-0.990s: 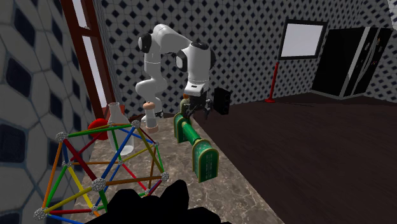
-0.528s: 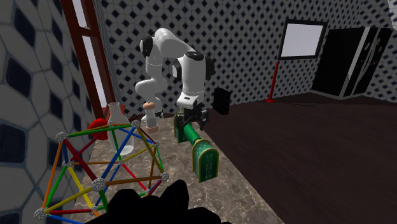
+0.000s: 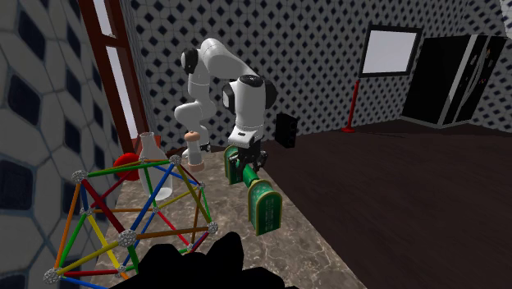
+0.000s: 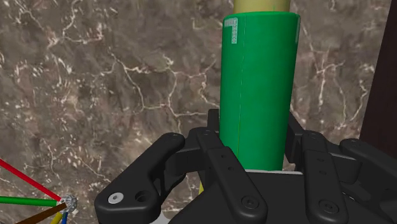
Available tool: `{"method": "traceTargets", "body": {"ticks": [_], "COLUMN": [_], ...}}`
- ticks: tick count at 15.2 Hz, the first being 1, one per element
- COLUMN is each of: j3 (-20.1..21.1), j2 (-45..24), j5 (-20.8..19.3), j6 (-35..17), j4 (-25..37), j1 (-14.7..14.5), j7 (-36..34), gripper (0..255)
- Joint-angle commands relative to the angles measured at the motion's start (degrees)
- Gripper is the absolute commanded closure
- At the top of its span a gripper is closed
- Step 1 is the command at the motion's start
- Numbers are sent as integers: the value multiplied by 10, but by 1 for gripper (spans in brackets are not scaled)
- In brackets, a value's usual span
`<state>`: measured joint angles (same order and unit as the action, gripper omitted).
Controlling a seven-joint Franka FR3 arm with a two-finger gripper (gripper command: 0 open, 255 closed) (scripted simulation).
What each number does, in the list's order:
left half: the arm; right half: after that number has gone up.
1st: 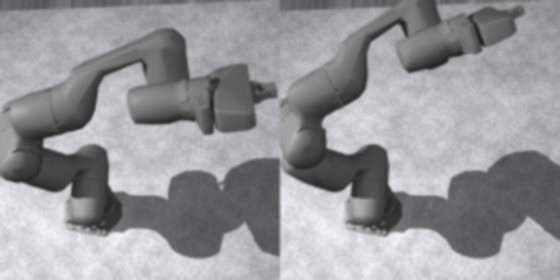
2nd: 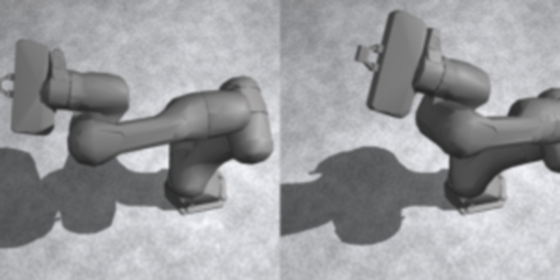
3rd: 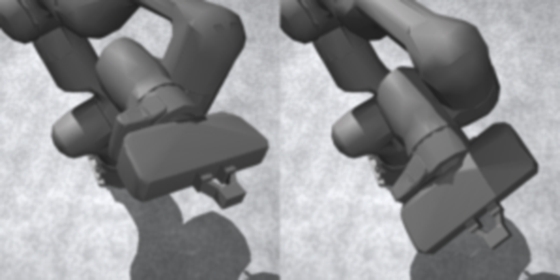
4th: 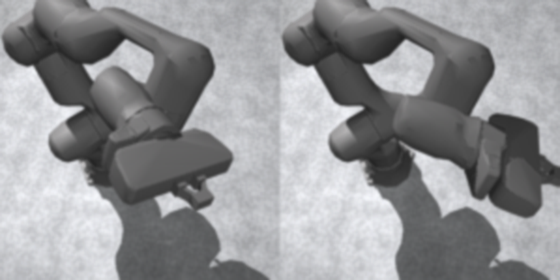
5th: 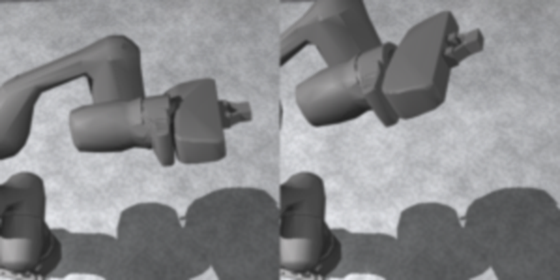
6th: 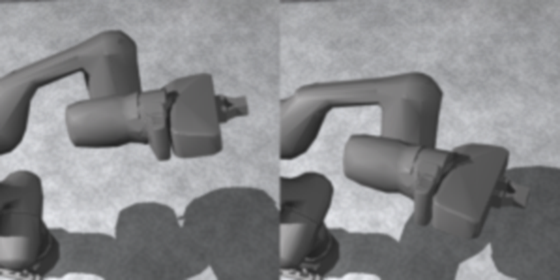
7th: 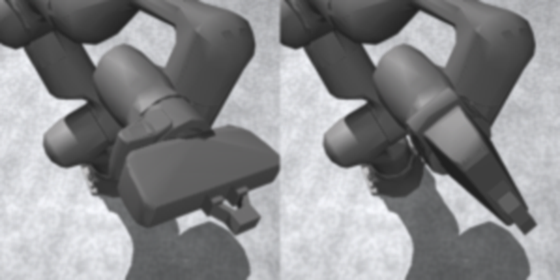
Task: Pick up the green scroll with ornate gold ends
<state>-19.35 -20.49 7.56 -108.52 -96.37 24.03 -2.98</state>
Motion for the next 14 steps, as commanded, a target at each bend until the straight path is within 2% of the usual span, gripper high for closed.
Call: {"method": "traceTargets", "body": {"ticks": [1, 7, 14], "j3": [0, 0, -3], "j2": [-1, 0, 14], "j5": [0, 0, -6], "j6": [-1, -2, 46], "j4": [0, -2, 32], "j1": [0, 0, 0], "j7": [0, 1, -4], "gripper": [255, 255, 255]}}
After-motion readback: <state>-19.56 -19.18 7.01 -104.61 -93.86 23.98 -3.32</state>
